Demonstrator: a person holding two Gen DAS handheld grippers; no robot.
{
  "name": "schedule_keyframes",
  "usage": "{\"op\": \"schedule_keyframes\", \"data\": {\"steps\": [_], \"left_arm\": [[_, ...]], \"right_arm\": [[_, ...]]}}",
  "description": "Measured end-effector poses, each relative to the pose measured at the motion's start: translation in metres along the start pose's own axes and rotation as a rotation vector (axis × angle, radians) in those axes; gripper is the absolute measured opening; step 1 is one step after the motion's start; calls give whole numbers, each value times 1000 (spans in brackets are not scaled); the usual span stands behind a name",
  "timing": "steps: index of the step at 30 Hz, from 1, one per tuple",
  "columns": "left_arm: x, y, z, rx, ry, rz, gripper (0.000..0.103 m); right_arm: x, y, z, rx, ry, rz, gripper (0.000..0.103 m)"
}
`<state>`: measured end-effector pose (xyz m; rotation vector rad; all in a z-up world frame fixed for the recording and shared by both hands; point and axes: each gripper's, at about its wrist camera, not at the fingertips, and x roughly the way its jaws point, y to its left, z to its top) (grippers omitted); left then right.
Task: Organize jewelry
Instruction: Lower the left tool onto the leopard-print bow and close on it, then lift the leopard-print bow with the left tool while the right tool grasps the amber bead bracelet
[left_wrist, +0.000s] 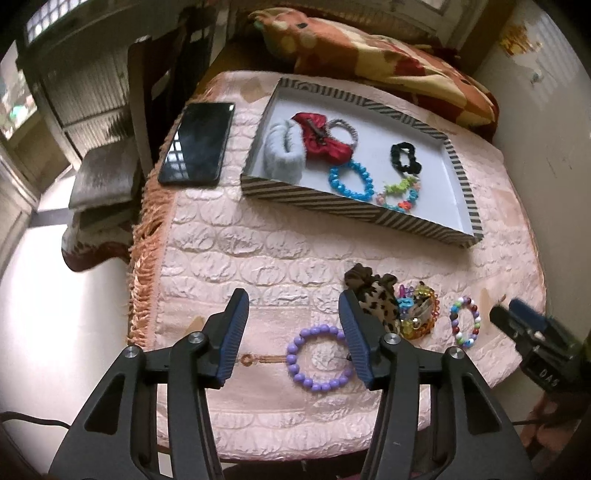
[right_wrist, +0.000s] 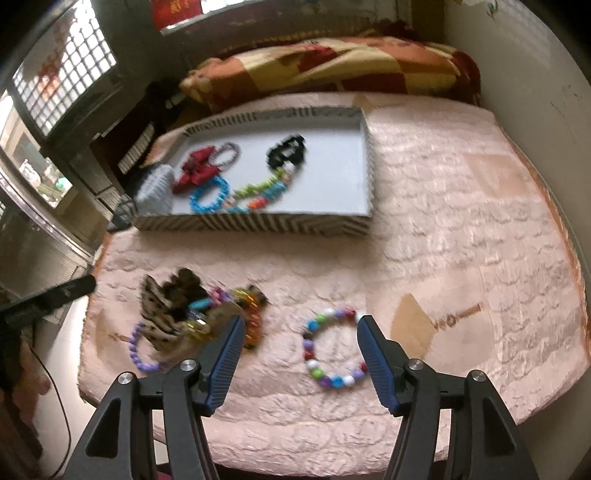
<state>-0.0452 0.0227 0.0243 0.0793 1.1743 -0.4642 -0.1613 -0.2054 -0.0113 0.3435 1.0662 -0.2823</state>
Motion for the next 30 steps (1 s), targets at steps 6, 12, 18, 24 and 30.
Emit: {"op": "schedule_keyframes", "data": {"steps": [6, 12, 18, 24, 30], "left_arm": [[13, 0, -3, -17, 73, -83, 50], [23, -21, -11, 13, 106, -141, 62], [44, -46, -19, 97, 162, -138, 67], [65, -64, -25, 137, 185, -111, 64], [73, -72, -27, 186, 208, -150, 12]], "right_arm": [[10, -25, -10, 52, 34, -21, 61], [14, -41, -13, 81, 54, -30, 61], [17, -43, -14, 81, 73, -23, 61], [20, -44, -14, 81, 84, -13, 61], [28, -45, -15, 86, 98, 4, 61]]}}
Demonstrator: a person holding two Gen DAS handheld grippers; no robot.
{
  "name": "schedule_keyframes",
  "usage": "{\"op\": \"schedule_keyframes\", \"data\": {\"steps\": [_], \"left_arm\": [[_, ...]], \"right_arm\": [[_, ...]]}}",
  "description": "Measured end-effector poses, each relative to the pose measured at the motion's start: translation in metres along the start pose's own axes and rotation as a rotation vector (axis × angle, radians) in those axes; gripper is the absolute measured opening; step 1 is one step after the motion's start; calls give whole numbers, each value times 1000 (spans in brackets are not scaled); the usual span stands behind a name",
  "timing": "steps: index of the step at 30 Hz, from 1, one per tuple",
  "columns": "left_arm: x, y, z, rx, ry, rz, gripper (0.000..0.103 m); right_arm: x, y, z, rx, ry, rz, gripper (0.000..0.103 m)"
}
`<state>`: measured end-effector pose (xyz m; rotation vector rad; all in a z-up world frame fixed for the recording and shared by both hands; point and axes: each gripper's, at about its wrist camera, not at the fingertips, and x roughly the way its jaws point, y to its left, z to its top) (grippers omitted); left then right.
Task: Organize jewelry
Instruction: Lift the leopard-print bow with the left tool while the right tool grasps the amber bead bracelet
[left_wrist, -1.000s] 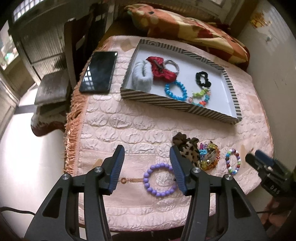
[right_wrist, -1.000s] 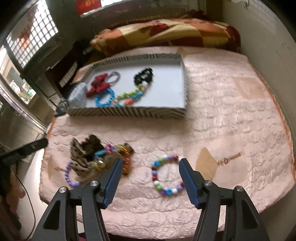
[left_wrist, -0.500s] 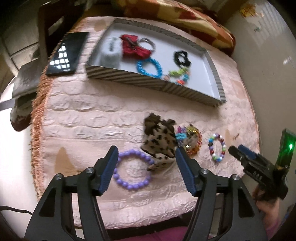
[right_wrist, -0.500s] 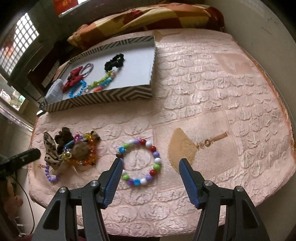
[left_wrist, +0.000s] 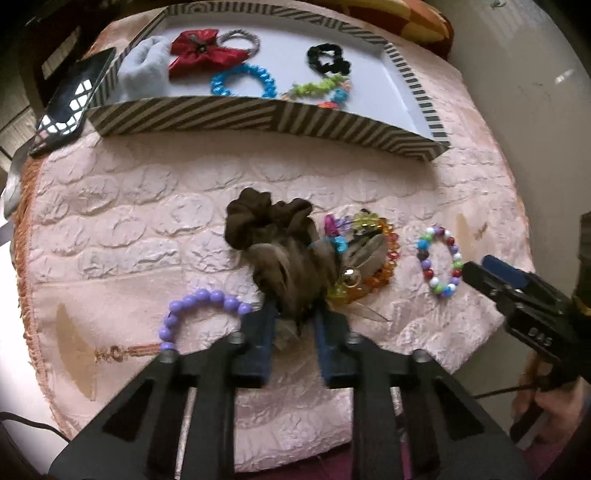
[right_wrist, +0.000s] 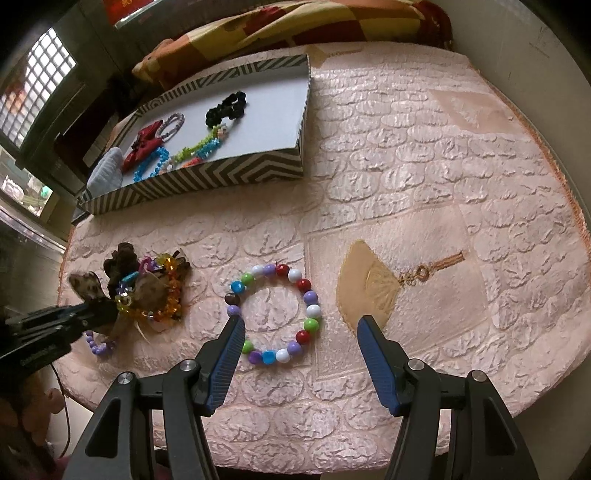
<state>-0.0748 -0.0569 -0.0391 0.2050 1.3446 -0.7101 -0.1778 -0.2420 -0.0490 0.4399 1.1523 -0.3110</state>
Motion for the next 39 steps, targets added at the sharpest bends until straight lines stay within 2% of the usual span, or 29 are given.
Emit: {"op": "schedule_keyframes", "data": {"steps": [6, 11, 19, 21, 26, 28, 31, 34, 39], "left_arm": [[-21, -7, 4, 78, -60, 24, 4], [-45, -2, 13, 100, -90, 1, 3], [-92, 0, 28, 106, -153, -78, 3], [-94, -3, 30, 119, -160, -60, 3], [-79, -6, 31, 134, -117, -45, 3], [-63, -11, 29, 136, -76, -45, 3], [-39, -20, 26, 135, -19, -69, 3], [-25, -27, 28, 127, 0, -84, 3], [-36, -13, 42, 61, -6, -150, 2]], "right_arm": [[-4, 7, 0, -28, -34, 40, 61], [-2, 10, 2, -42, -36, 46, 61], [11, 5, 2, -31, -9, 45, 61], [13, 6, 2, -27, -5, 52, 61], [10, 11, 5, -39, -16, 64, 61], [7, 14, 6, -47, -22, 69, 61], [5, 17, 5, -59, -23, 78, 61], [3, 20, 2, -74, -16, 85, 61], [5, 25, 0, -86, -3, 105, 61]]}}
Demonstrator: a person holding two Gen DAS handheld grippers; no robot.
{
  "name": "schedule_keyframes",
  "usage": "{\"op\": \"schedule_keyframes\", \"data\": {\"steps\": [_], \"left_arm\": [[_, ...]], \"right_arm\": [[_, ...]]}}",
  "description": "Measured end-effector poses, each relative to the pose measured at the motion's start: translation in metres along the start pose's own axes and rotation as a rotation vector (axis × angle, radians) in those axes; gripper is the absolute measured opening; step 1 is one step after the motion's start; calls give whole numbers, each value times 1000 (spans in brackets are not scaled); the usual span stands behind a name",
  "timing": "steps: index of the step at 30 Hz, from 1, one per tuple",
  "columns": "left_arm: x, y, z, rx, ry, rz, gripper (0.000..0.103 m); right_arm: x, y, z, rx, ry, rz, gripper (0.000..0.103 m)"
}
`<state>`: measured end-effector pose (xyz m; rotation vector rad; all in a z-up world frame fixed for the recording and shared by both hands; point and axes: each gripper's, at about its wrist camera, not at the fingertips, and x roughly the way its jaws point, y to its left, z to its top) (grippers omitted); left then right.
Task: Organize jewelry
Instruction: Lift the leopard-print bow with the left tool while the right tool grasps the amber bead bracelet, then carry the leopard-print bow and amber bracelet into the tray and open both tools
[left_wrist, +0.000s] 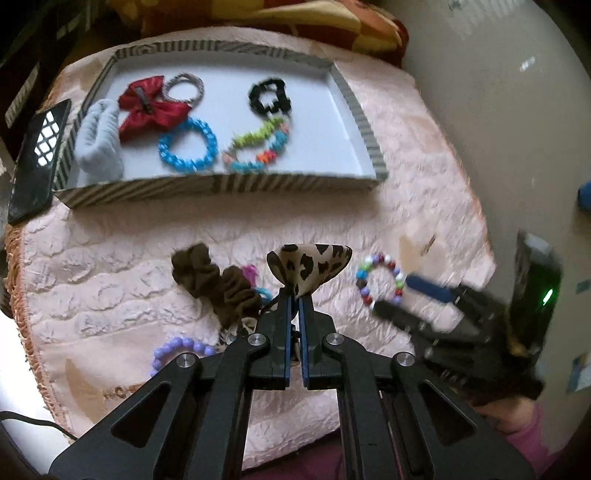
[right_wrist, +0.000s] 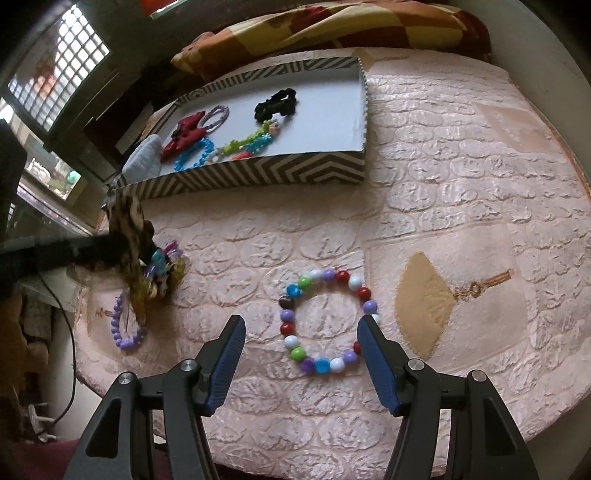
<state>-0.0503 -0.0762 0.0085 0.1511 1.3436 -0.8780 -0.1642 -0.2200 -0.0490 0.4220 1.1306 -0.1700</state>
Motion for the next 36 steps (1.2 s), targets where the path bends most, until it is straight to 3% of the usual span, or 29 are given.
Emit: {"op": "schedule_keyframes", "data": {"steps": [3, 7, 11, 18, 24, 26, 27, 36], "left_arm": [[1, 6, 7, -33, -10, -3, 2], [17, 0, 0, -17, 38, 6, 3], [1, 25, 4, -104, -14, 18, 2], [-24, 43, -6, -137, -57, 42, 2], [-51, 58, -13, -192, -103, 48, 2], [-61, 59, -14, -199, -123, 52, 2], [-65, 60, -14, -201, -132, 53, 2], [-99, 74, -13, -244, -201, 61, 2]], "right_arm": [[2, 5, 3, -14, 6, 11, 61], [1, 18, 6, -49, -3, 59, 61], [8, 34, 11, -78, 2, 97, 61], [37, 61, 24, -181, 41, 84, 53], [61, 81, 34, -285, 36, 62, 39], [62, 86, 36, -312, 35, 42, 14], [62, 87, 37, -317, 40, 47, 8], [18, 88, 54, -316, -31, 98, 6]]}}
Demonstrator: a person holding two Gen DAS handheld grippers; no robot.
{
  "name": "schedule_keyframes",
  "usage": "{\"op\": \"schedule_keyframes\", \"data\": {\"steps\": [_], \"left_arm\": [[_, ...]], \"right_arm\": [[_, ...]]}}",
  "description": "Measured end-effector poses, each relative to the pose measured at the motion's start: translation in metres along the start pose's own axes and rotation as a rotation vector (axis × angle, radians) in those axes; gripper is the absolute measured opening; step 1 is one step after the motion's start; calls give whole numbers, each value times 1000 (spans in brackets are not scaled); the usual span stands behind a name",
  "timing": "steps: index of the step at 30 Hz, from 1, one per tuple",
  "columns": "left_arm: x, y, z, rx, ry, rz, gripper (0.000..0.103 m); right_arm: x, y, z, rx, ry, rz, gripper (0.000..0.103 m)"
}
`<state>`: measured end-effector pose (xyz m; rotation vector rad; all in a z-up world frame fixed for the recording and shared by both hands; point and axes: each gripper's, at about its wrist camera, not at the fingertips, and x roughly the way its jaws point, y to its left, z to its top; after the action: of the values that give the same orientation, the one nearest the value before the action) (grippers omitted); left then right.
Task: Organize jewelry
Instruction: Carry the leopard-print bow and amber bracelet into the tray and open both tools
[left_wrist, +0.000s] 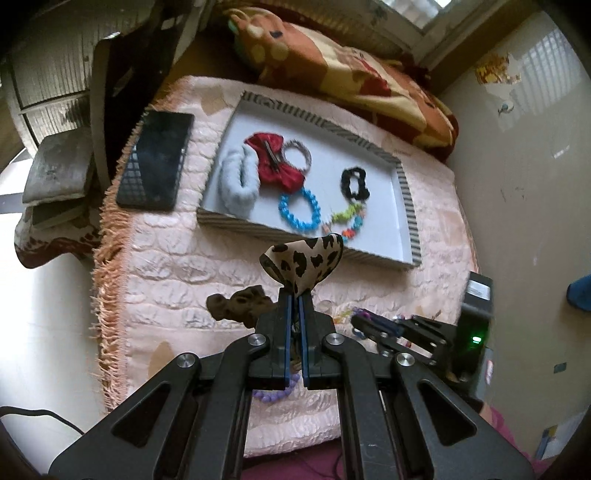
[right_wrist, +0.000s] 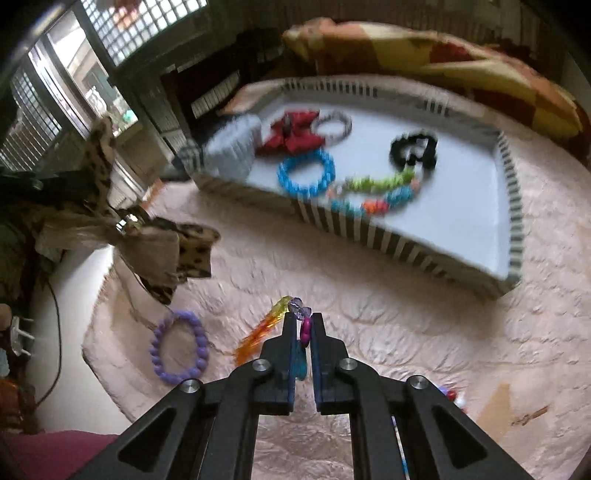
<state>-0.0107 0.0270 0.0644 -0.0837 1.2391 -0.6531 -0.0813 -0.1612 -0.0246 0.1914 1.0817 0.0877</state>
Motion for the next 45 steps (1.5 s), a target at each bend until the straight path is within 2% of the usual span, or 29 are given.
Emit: {"op": "schedule_keyframes", "data": {"steps": [4, 11, 19, 25, 33, 45], "left_arm": [[-8, -1, 9, -6, -28, 3, 2], [-15, -11, 27, 3, -68, -4, 2], [-6, -37, 65, 44, -99, 3, 2], [23, -62, 93, 89, -91, 27, 2], [80, -79, 127, 63, -48, 46, 2], [144, -100, 161, 86, -26, 158, 2]], "right_arm": [[-21, 0, 16, 9, -55, 5, 6], [-45, -22, 47, 16, -124, -43, 6], [-54, -44, 69, 20, -137, -78, 6], [-41, -65, 82, 37, -98, -70, 6], [-7, -101, 90, 59, -18, -80, 6], [36, -167, 132, 99, 4, -142, 6]]}}
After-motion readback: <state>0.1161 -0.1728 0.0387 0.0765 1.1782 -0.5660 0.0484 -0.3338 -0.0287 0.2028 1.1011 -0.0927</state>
